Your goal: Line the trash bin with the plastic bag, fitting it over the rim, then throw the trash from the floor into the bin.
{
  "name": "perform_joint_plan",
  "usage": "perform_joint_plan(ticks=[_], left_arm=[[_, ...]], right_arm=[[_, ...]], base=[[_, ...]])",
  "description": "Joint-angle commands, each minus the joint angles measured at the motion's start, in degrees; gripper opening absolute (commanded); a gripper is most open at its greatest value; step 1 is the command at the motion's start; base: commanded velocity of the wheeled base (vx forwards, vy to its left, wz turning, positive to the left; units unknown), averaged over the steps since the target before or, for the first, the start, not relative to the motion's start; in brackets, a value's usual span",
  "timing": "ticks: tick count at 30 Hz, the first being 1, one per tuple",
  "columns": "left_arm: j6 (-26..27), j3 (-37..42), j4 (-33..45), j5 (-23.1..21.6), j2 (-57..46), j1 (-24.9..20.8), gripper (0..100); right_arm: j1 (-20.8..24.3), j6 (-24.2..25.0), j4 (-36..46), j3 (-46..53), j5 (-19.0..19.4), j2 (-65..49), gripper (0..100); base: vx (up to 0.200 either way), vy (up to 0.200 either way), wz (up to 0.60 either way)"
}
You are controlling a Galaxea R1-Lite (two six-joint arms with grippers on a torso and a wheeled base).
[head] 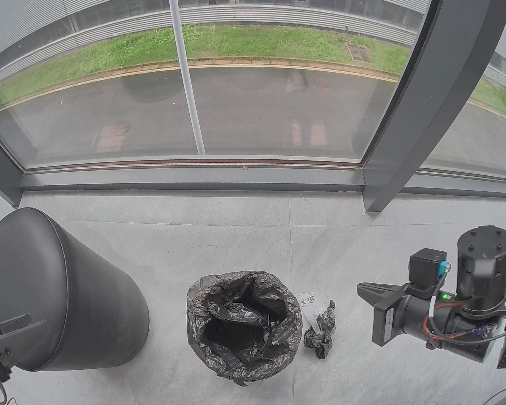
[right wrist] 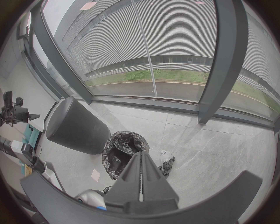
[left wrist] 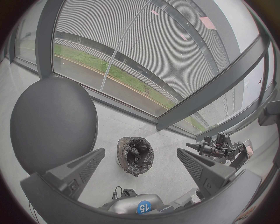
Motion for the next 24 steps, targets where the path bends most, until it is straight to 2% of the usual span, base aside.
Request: perform_joint_plan(ticks=[1,5,10,16,18,24], left_arm=[[0.04,-2.32,4.61,-0.04,-10.03,-0.17,100],[-0.05,-2.14,6.71,-0.3,-12.58,-0.26,100],[-0.67,-1.44,10.14,-0.39,-17.94,-0.35,100],[-0.76,-1.35,13.83,-0.04,-21.1,0.09,100],[-0.84,-0.74,13.92,0.05,-21.46,1.15,100],[-0.76,1.99,13.83,-0.04,-24.88,5.1,100]], right_arm=[[-0.2,0.7,0.01,3.97,-1.86,-7.27,0],[-0.28,0.7,-0.08,5.73,-3.27,-8.42,0],[-1.16,3.16,-0.16,9.07,-5.73,-12.11,0],[-1.16,2.81,0.36,10.65,-11.79,-16.41,0],[-1.16,2.63,0.36,11.09,-14.43,-18.26,0],[-1.08,2.37,0.36,12.23,-18.82,-21.16,0]], base=[[0.0,0.0,0.0],[0.0,0.0,0.0],[0.0,0.0,0.0],[0.0,0.0,0.0],[0.0,0.0,0.0],[0.0,0.0,0.0]])
